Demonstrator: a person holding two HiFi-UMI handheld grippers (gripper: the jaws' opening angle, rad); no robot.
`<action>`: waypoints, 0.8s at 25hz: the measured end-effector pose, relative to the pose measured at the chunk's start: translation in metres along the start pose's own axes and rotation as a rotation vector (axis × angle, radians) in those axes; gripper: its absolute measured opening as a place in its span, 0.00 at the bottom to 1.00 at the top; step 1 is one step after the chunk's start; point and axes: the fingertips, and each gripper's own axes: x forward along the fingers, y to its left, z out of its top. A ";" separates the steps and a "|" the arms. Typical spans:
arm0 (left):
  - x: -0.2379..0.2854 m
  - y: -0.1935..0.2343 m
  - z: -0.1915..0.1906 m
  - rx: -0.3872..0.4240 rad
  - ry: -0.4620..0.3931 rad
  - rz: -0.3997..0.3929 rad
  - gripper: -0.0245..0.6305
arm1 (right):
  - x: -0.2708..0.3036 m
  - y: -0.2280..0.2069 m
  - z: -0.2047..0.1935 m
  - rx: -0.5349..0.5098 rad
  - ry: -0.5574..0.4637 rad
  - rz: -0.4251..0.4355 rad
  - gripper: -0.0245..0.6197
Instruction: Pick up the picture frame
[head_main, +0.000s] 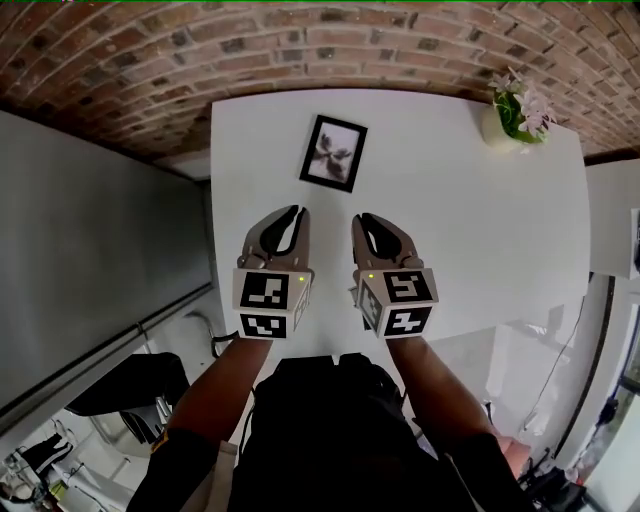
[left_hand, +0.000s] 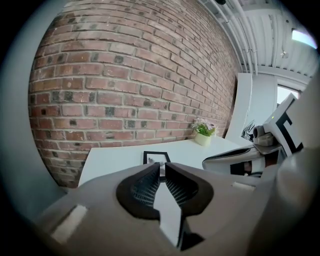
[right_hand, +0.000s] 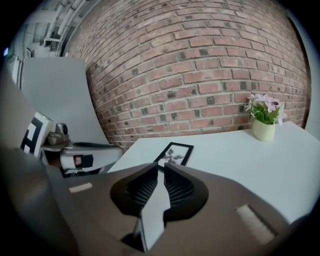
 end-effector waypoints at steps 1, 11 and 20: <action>0.007 0.006 0.000 0.000 0.008 0.004 0.09 | 0.007 -0.003 0.000 0.010 0.007 -0.005 0.10; 0.066 0.041 -0.012 -0.045 0.092 0.013 0.15 | 0.058 -0.030 -0.005 0.109 0.071 -0.044 0.17; 0.113 0.057 -0.029 -0.090 0.200 0.008 0.21 | 0.094 -0.046 -0.017 0.177 0.135 -0.062 0.19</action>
